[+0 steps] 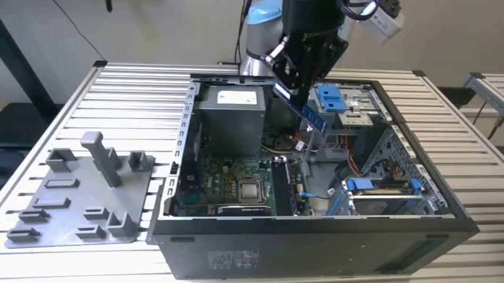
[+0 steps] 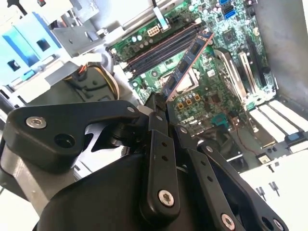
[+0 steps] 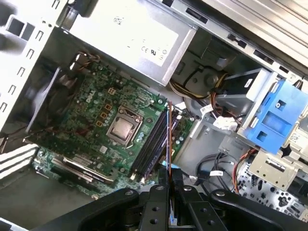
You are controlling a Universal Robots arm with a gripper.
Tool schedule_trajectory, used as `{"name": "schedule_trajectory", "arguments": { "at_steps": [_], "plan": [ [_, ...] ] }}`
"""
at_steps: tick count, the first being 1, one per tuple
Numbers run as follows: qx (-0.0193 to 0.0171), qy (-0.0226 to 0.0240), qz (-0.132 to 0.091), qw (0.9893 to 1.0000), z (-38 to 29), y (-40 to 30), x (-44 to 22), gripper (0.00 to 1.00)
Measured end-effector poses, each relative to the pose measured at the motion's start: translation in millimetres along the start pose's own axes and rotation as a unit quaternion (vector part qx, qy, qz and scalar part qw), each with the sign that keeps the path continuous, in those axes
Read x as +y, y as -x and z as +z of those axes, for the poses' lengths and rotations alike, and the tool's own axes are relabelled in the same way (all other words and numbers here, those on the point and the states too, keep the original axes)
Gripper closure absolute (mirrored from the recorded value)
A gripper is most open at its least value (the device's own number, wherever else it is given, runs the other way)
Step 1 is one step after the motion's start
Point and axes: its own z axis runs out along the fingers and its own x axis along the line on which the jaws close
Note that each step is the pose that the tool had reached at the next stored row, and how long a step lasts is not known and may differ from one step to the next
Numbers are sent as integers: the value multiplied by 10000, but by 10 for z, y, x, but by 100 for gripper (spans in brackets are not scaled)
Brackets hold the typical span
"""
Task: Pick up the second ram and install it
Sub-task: 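Insert the second ram into the second slot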
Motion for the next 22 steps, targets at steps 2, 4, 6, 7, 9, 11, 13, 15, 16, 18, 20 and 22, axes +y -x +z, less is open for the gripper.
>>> {"name": "schedule_trajectory", "arguments": {
  "at_steps": [2, 4, 6, 7, 9, 11, 13, 15, 16, 18, 20, 22],
  "plan": [
    [10, -10, 126, 9999, 6, 0, 0, 86],
    [22, -18, 254, 9997, 12, -1, 1, 86],
    [29, -25, 405, 9992, 22, -1, 1, 86],
    [32, -30, 485, 9988, 26, -1, 1, 86],
    [36, -38, 638, 9979, 38, -1, 1, 86],
    [40, -45, 797, 9968, 50, -2, 1, 86],
    [45, -53, 954, 9954, 62, -3, 2, 86],
    [49, -61, 1109, 9938, 72, -4, 2, 86],
    [51, -65, 1187, 9929, 77, -4, 2, 86],
    [56, -74, 1354, 9907, 87, -4, 3, 86],
    [61, -82, 1522, 9883, 99, -5, 3, 86],
    [65, -90, 1667, 9859, 111, -6, 3, 86]
  ]
}}
